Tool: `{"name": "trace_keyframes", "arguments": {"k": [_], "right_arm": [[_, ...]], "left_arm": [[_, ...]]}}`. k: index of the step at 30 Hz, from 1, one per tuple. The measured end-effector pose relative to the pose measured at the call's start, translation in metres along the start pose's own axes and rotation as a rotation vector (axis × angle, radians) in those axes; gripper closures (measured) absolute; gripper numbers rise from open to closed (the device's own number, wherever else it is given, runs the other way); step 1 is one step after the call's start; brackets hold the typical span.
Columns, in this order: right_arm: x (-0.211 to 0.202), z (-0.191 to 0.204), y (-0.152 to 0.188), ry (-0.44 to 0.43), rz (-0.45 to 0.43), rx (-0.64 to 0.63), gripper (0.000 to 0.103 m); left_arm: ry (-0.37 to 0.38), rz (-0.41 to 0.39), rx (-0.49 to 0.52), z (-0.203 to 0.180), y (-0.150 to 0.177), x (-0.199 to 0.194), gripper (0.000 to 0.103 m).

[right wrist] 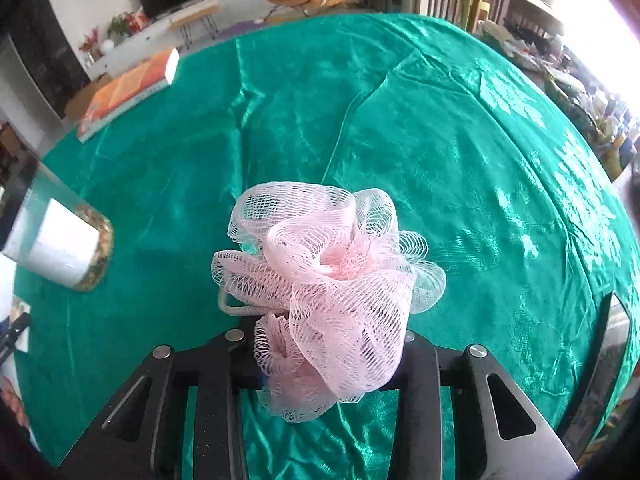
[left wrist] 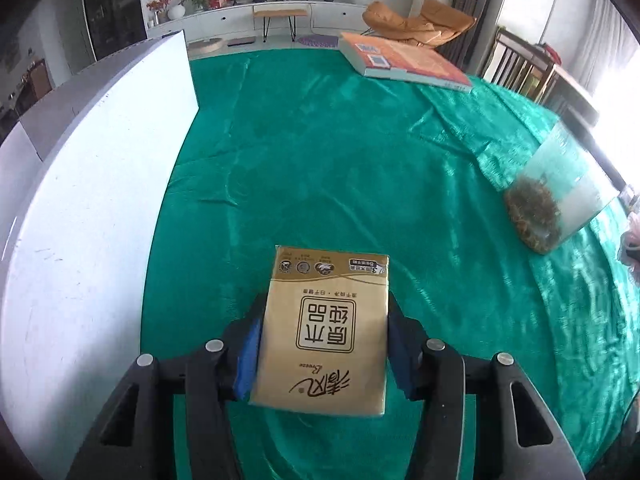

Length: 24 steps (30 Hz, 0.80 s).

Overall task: Organize soft objects
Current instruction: 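Carry the tissue pack and pink puff into the white box and open both tools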

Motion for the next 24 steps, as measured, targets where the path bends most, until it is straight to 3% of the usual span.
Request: {"name": "trace_keyframes", "arguments": {"k": [4, 7, 11, 14, 15, 16, 17, 18, 20, 21, 24], "right_arm": [[-0.079, 0.064, -0.024, -0.109, -0.140, -0.087, 0.067], [-0.134, 0.156, -0.045, -0.259, -0.223, -0.197, 0.067], [-0.181, 0.308, -0.055, -0.497, -0.274, -0.360, 0.066], [-0.197, 0.417, -0.051, -0.663, -0.254, -0.469, 0.065], [-0.198, 0.451, -0.047, -0.705, -0.238, -0.502, 0.064], [-0.198, 0.483, -0.041, -0.739, -0.222, -0.534, 0.064], [-0.196, 0.509, -0.035, -0.763, -0.207, -0.560, 0.063], [-0.192, 0.531, -0.029, -0.781, -0.187, -0.581, 0.059], [-0.180, 0.574, -0.012, -0.817, -0.123, -0.618, 0.039], [-0.173, 0.593, -0.001, -0.848, -0.075, -0.646, 0.023], [-0.151, 0.612, 0.016, -0.831, -0.008, -0.692, 0.024]], "left_arm": [[0.214, -0.027, -0.103, -0.013, -0.011, -0.076, 0.050], [0.242, -0.096, -0.083, 0.002, -0.025, -0.145, 0.050], [0.090, -0.218, -0.064, 0.071, -0.041, -0.222, 0.050], [-0.106, -0.280, -0.086, 0.146, -0.035, -0.262, 0.043], [-0.172, -0.299, -0.095, 0.169, -0.030, -0.272, 0.028], [-0.230, -0.317, -0.106, 0.191, -0.025, -0.279, 0.007], [-0.282, -0.333, -0.123, 0.212, -0.020, -0.285, 0.000], [-0.323, -0.342, -0.141, 0.228, -0.015, -0.289, 0.000], [-0.390, -0.330, -0.198, 0.257, -0.005, -0.290, 0.000], [-0.406, -0.324, -0.232, 0.269, 0.000, -0.289, 0.000], [-0.394, -0.336, -0.316, 0.285, 0.009, -0.292, 0.000]]}}
Point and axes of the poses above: each gripper's, at about its wrist camera, not at the fingertips, and x roughly the way its jaws point, z to its left, y to its underside, the point moved 9 cm from there along x, roughly the way its jaws point, and after that the axes turned 15 degrees about -x, right-handed, at the moved point
